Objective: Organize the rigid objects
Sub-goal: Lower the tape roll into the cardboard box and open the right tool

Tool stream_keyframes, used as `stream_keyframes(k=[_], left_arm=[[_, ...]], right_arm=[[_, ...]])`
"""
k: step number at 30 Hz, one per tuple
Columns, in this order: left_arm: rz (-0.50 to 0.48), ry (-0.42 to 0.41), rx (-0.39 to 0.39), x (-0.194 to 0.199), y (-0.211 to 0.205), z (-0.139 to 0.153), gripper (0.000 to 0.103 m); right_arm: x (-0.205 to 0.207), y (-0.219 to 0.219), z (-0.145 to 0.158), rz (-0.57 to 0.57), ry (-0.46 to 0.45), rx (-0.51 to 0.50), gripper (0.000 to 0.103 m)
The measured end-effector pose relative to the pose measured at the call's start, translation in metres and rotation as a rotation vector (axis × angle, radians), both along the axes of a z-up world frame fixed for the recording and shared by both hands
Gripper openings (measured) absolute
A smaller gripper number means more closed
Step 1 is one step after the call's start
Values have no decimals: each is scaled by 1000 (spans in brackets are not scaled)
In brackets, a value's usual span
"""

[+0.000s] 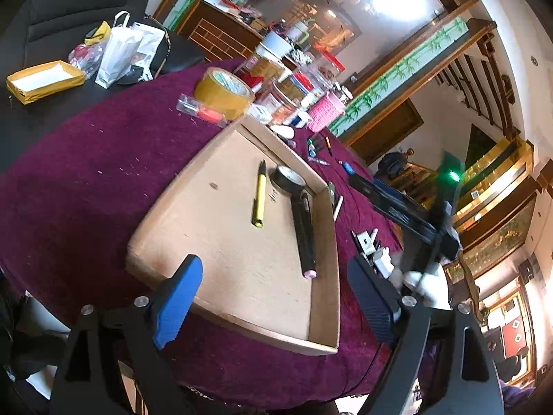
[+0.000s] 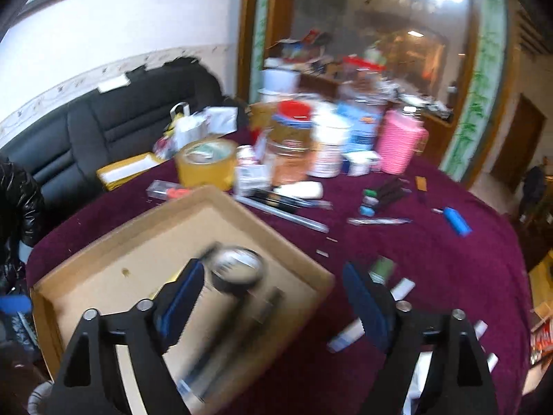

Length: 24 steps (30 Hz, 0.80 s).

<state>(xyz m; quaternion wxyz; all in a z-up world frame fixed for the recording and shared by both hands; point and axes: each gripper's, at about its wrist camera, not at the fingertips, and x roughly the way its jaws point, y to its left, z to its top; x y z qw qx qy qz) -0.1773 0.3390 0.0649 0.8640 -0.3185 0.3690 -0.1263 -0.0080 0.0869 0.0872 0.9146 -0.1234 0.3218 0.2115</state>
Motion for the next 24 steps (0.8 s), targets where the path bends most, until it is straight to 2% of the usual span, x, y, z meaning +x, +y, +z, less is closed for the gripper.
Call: stream_keyframes(k=[6,8,10,13,15,18,20,24], left_arm=[[-90,19,27,10,-40,4,86],[-97,30,45,18,-50,5,86],[-79,44,96,32,-60,7,86],[-38,47,225,57,-74,15,86],[-8,53,374,81,-89,21,86],[-21,88,522,117,-109,19,86],[-75,119,578,144,-125,11,86],[-70,213,696,185,-137,-13,86]], right_arm=[[-14,-112,0,-205,1,100,89],[-15,-151,-3,-289,4,135,89],[-18,-177,-6,-345,-4,153,89],[-22,-210,-9,-420,-50,163,89],[-22,-227,-13,-447,-64,184,90],[-17,-254,-20,-491,-72,225,90],[-16,-266,-24,-517,-77,246,90],[-16,-288,-30,-561,-85,295,90]])
